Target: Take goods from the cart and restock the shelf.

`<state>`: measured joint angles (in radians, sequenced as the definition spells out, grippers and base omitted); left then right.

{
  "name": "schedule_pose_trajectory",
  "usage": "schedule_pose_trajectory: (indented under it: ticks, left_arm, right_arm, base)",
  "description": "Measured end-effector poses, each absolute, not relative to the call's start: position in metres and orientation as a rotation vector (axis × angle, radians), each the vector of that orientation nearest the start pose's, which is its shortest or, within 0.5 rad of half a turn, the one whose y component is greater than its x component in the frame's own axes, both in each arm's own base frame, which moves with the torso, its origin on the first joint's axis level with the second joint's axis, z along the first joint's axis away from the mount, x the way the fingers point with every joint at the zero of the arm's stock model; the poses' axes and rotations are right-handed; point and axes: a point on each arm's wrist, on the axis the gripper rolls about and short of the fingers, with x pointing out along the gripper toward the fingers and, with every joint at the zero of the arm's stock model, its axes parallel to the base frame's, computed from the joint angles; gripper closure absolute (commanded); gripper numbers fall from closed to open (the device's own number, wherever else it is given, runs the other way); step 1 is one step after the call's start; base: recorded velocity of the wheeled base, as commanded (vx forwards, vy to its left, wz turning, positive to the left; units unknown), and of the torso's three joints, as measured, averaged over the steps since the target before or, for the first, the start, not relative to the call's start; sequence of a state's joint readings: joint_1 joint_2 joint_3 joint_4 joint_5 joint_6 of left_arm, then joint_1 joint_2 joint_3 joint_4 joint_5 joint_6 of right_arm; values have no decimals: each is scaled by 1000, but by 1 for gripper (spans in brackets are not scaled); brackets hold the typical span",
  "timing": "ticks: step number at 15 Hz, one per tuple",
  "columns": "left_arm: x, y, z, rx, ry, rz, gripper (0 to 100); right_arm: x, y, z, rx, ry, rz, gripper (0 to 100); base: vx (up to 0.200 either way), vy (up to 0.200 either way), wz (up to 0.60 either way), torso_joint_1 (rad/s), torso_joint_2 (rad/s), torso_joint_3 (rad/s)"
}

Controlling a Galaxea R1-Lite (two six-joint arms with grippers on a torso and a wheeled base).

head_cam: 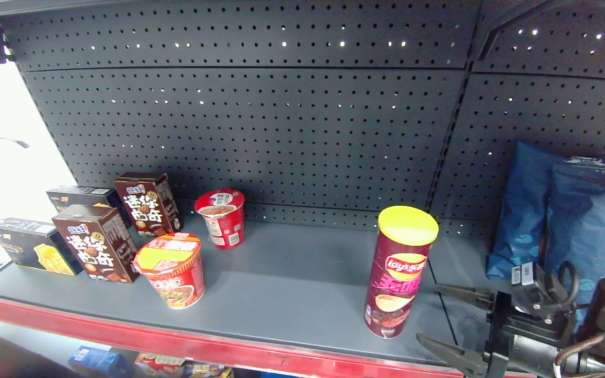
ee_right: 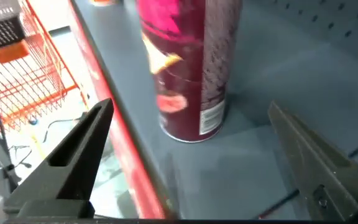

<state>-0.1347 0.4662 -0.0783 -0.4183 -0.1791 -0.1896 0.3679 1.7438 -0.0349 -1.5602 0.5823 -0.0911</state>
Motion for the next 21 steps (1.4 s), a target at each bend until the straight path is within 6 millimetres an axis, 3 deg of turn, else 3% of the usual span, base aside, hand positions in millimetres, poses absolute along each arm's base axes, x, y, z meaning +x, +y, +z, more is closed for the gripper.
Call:
schedule_pose_trajectory:
  ticks: [7,10,14,18,21]
  left_arm:
    - [16,-6,137,-187,12,-312,100]
    - [2,-4,129,-186,15,-313,100]
    - [-16,-2,116,-172,-9,-321,100]
    - [-21,-1,116,-141,-64,-325,100]
    - [-24,-1,120,-141,-86,-331,100]
  right_arm:
    - [146,61,132,-84,3,617,0]
    - [130,45,132,-100,82,309,0]
    - [109,24,145,-102,11,46,0]
    - [72,9,141,-111,27,-73,0]
    - [32,0,121,-145,82,-92,0]
  base:
    - [0,0,0,0,0,0]
    - [0,0,0,0,0,0]
    - [0,0,0,0,0,0]
    - [0,0,0,0,0,0]
    - [0,0,0,0,0,0]
